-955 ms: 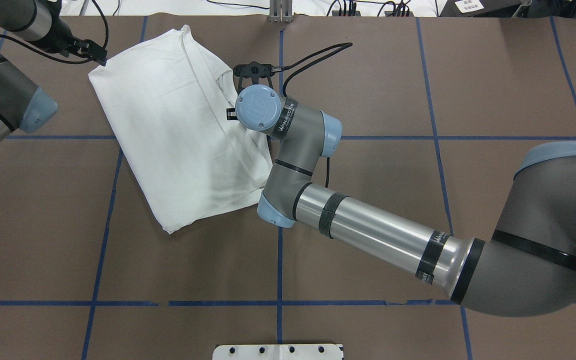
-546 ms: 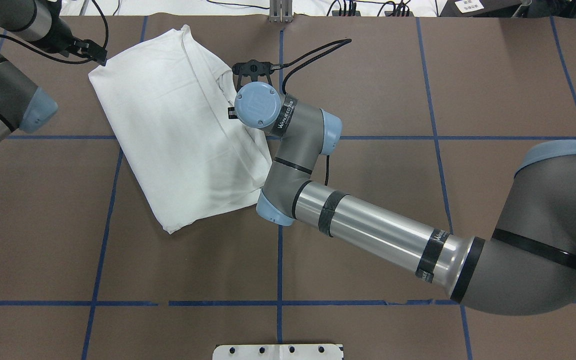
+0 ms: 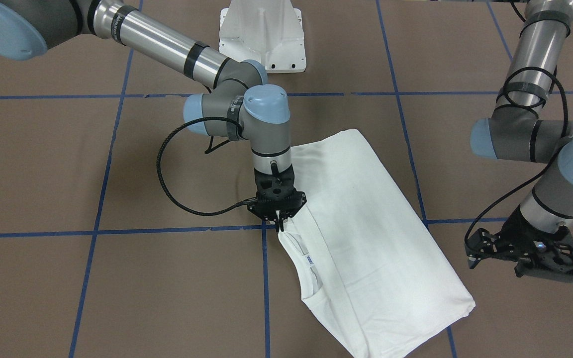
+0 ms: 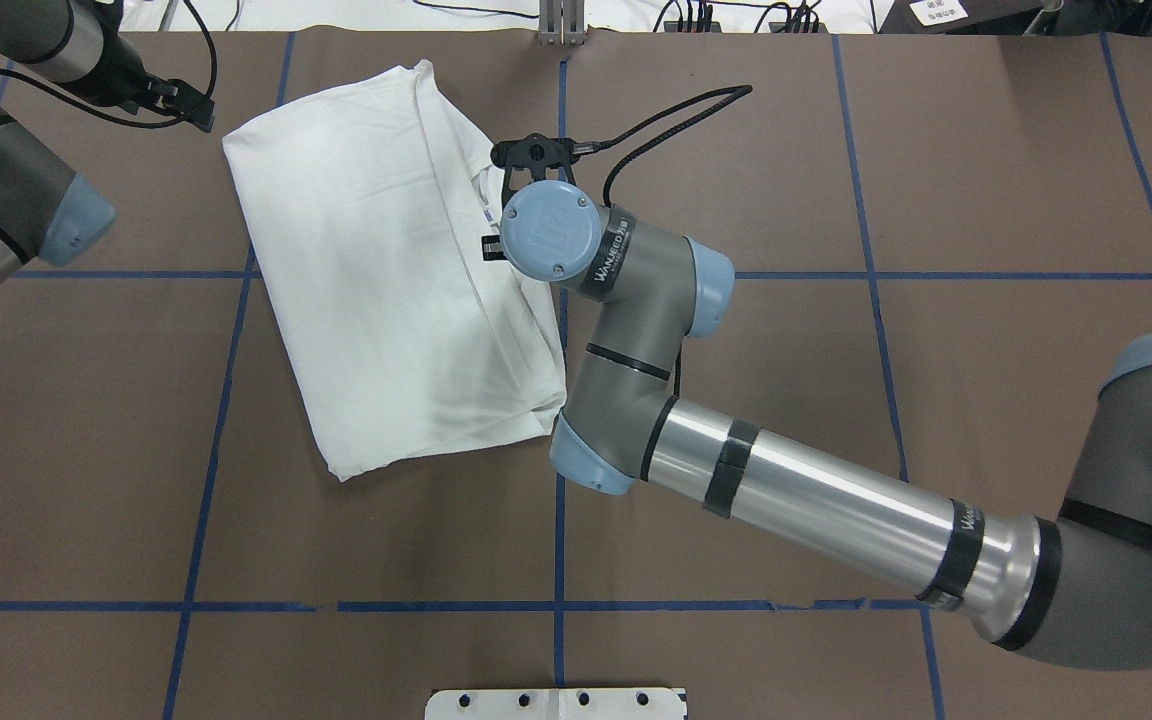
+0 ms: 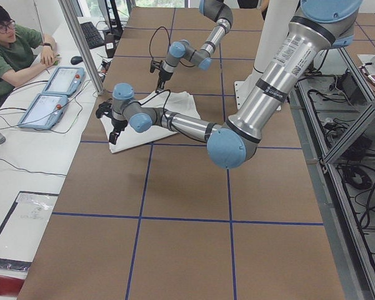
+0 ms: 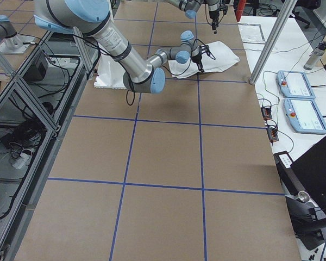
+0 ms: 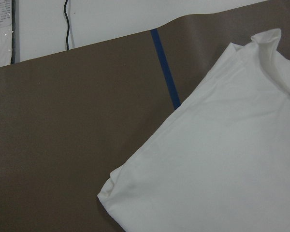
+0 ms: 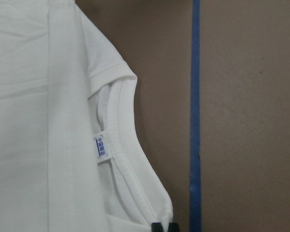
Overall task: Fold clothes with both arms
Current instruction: 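Pull the shirt back toward the table center with the right gripper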
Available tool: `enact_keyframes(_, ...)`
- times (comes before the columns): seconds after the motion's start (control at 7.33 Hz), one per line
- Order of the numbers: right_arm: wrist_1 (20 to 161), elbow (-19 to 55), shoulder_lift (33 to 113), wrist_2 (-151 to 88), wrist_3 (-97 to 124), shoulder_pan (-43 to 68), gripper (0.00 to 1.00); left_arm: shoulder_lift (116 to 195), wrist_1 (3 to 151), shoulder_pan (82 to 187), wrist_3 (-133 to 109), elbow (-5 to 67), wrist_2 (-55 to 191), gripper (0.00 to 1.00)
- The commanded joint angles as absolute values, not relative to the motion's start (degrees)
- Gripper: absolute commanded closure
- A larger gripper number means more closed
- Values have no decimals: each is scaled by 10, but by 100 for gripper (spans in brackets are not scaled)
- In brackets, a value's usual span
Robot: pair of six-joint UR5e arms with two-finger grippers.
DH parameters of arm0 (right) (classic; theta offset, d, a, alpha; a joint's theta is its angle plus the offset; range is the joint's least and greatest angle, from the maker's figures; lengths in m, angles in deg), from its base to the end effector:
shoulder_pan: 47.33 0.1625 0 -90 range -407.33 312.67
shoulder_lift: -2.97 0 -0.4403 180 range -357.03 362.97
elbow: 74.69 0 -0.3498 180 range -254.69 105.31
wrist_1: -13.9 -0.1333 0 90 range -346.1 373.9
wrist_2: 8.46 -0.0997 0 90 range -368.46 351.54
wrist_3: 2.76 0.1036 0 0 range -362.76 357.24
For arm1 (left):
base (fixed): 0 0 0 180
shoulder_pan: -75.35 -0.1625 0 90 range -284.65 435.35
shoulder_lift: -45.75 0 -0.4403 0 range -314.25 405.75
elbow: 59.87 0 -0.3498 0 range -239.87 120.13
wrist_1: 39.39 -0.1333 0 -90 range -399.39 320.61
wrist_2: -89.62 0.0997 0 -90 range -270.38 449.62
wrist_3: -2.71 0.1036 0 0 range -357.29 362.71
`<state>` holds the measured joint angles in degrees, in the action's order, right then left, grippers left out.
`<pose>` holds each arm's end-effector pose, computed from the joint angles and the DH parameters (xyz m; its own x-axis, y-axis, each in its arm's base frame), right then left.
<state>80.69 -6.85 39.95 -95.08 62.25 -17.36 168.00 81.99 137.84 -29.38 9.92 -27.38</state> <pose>-0.6184 -0.5175 0.2279 0.6889 -0.0896 0.7193 -0.2747 0.8860 0.3734 0.2528 -0.6722 0.4604 0.7256 0.2409 -0.6445 0.0590 0.9115 0.4071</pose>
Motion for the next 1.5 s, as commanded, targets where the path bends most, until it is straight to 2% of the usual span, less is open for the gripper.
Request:
enact_keyframes(0.0,845,87,521,-944,625,-197,100,1680,820,1378,-294,100,-275,0)
enact_keyframes(0.27,882,234,639,-921,625,-228,100,1680,820,1378,-294,106,-275,0)
enact_keyframes(0.68,885,283,695,-908,643,-253,100,1672,819,1377,-295,121,-275,0)
enact_keyframes(0.82,885,281,695,-907,643,-262,1,1672,819,1377,-294,120,-275,0)
enact_keyframes(1.09,891,268,675,-914,636,-254,0,1672,819,1375,-294,120,-275,0)
enact_keyframes(1.36,995,202,556,-953,632,-220,0,1672,819,1374,-294,120,-275,0)
